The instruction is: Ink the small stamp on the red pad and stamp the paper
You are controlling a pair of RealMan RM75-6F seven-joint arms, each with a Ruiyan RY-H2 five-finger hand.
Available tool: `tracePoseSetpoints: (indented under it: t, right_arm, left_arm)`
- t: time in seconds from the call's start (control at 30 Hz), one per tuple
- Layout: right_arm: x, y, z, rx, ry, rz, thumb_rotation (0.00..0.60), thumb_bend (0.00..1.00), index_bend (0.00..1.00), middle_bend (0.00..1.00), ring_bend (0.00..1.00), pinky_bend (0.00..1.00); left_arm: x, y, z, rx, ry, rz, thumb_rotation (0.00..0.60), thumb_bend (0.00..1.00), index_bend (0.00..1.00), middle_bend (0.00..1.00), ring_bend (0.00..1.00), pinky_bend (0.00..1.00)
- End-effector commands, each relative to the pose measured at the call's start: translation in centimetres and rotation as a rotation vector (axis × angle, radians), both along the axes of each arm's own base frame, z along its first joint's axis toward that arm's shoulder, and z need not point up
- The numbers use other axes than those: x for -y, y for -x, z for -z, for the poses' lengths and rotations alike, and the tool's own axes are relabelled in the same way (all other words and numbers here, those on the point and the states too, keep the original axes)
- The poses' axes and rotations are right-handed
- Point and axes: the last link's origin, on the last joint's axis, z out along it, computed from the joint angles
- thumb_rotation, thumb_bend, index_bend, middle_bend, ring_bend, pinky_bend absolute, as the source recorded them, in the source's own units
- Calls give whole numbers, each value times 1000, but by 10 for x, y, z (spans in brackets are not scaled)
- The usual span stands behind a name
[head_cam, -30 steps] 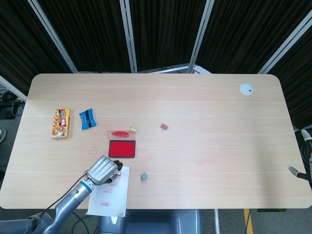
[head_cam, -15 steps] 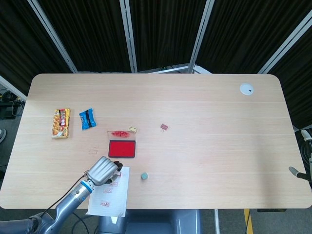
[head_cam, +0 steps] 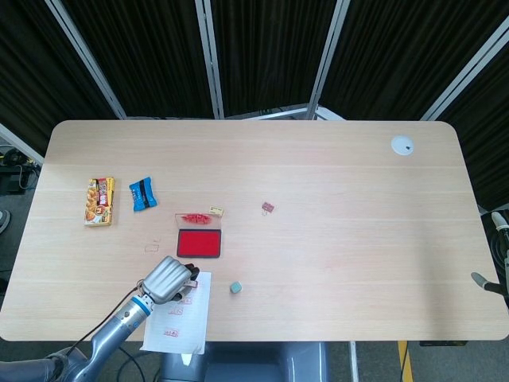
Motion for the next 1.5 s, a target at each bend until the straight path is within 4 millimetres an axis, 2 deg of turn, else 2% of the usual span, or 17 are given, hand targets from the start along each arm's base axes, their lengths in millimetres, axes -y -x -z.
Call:
tracePoseSetpoints:
  t: [0.03,0.4,0.77,0.9,1.03,1.3,1.5]
  right_arm:
    - [0,0,0,-1,-1,0,600,0,0,0,0,0]
    - [0,1,0,-2,-1,3,600,0,0,0,0,0]
    - [0,0,1,-3,-4,-1,600,0,0,0,0,0]
    - [0,-1,2,0,-5,-3,600,0,0,0,0,0]
    - [-1,-2,1,4,-5,-6,600,0,0,0,0,0]
    - [-1,-5,2,12,-10,-19,600,0,0,0,0,0]
    - [-2,-6,2,13,-14,-22,600,0,0,0,0,0]
  left_arm:
    - [0,0,0,3,2,-3,600,393,574,555,854,912]
    - [-4,-6,-6,52,-1,-17,600,392,574,554,852,912]
    - [-15,-30,-52,176,-100,0,600,387,575,555,851,911]
    - [-21,-32,-66,193,-133,-21,600,383,574,555,851,911]
    - [-26,-24,-71,192,-155,-74,600,382,573,554,851,911]
    - [-40,14,-71,145,-227,-259,600,369,569,552,845,909]
    - [-46,36,-68,117,-242,-331,600,367,559,546,843,908]
